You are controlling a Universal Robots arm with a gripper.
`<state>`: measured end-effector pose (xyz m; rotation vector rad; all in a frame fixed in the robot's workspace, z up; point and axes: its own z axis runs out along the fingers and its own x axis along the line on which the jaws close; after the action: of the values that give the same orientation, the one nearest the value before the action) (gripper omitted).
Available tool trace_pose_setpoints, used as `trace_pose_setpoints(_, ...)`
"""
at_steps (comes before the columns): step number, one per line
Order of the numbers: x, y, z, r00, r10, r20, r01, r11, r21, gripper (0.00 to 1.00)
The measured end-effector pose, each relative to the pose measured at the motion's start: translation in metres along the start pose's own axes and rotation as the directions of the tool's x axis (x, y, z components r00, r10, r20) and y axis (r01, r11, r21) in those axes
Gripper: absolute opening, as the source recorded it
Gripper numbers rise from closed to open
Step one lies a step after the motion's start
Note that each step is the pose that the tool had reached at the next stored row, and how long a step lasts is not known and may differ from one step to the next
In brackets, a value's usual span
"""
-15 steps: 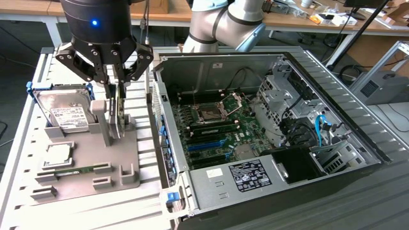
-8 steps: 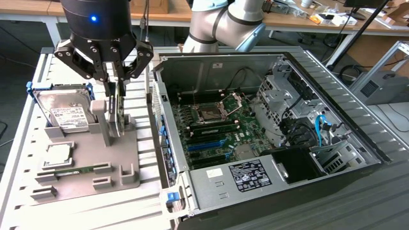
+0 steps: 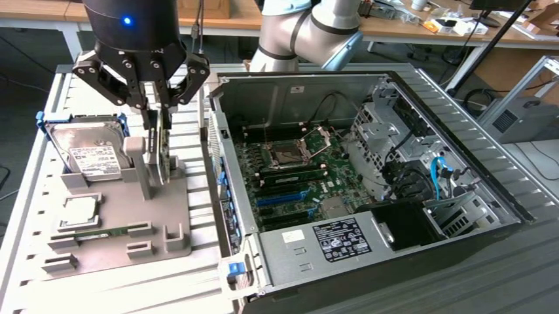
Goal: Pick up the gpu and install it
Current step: 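Pick up the gpu and move the gpu toward the slot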
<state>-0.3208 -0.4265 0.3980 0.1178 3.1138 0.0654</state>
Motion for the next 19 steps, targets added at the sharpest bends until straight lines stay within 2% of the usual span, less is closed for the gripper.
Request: trace_pose_setpoints(19,-0.0002,0.0004,-0.01,1.0,0.0,0.0,0.0,1.0,-0.0007,0.27)
